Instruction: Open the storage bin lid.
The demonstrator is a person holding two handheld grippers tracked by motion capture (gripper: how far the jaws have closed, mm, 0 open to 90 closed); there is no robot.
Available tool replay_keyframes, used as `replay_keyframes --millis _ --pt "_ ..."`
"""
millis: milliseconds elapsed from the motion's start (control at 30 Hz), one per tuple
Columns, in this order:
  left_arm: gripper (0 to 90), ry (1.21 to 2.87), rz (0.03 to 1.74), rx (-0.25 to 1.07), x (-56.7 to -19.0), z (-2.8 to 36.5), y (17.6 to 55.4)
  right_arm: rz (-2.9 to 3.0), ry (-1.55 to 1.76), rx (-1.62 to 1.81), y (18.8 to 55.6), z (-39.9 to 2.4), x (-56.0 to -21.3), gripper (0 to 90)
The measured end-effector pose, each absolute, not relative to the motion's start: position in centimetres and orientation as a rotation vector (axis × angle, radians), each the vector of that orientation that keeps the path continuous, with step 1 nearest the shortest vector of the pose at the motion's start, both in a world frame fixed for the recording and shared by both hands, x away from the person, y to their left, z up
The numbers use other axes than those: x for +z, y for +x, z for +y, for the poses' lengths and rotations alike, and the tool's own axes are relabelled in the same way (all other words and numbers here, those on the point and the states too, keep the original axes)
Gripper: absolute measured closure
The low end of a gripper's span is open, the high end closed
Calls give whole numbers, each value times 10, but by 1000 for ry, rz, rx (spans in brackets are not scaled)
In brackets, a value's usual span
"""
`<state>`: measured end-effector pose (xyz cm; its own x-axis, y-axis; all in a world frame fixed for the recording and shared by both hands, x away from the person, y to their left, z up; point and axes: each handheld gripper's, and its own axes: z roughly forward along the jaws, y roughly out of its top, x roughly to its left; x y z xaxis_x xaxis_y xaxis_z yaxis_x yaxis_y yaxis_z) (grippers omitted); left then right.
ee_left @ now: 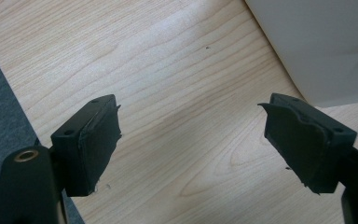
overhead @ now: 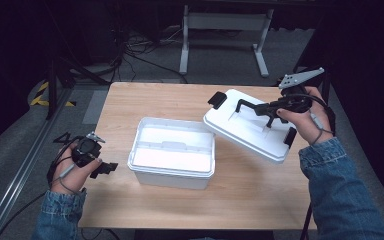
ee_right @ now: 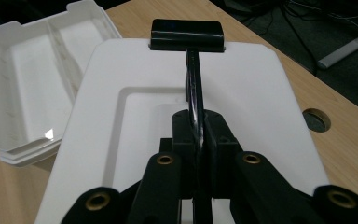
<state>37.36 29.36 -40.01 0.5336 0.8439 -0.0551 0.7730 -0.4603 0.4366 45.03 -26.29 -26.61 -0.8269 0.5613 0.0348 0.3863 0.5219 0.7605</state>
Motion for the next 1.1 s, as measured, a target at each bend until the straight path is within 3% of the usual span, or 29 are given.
replay_keyframes --millis 267,1100 --pt "188 2372 1321 234 -401 294 374 2491 912 1145 459 -273 -305 850" --pt "187 2383 1328 218 -404 292 375 2464 1113 1040 473 -309 -374 850"
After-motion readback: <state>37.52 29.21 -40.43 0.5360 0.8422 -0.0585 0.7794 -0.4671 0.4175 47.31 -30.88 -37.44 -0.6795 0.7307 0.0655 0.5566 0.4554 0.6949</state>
